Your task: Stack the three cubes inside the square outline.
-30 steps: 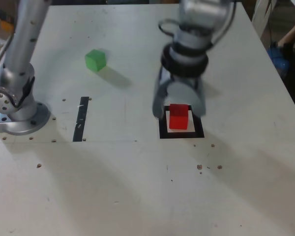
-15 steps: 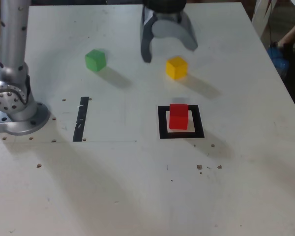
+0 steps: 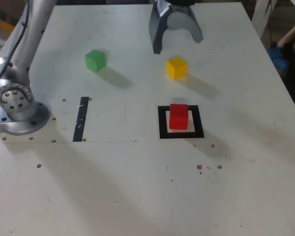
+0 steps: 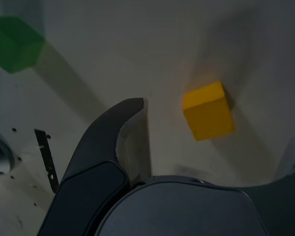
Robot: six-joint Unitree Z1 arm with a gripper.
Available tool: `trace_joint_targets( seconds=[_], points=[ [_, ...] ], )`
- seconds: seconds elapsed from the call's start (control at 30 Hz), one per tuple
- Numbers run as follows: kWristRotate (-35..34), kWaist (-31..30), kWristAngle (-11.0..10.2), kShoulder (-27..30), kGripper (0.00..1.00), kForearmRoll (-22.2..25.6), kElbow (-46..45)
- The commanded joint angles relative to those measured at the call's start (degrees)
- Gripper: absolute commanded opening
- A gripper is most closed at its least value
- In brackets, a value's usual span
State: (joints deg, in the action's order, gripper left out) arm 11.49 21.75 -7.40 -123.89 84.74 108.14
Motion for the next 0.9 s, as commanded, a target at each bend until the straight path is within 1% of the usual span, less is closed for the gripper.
trace_joint_targets(
  seconds=[0.0,0.13,0.17,0.3,0.53,0.7,0.77,0.87],
  points=[
    [-0.98,0.14,0.87,-0.06,0.99,-1.02,-1.43],
    [-3.92,0.43,3.12,-0.11,1.00,-5.51,-5.46],
    [-4.44,0.48,3.41,-0.18,1.00,-6.51,-6.10],
    [-6.03,0.62,3.30,-0.79,1.00,-9.02,-7.76],
    [-6.55,1.37,2.98,-2.07,0.99,-10.11,-8.55],
    [-5.95,2.14,3.14,-2.18,0.99,-12.29,-9.47],
    [-5.66,2.20,3.35,-2.31,0.98,-12.68,-9.53],
    [-5.56,2.35,3.86,-2.51,0.92,-12.66,-9.58]
  ],
)
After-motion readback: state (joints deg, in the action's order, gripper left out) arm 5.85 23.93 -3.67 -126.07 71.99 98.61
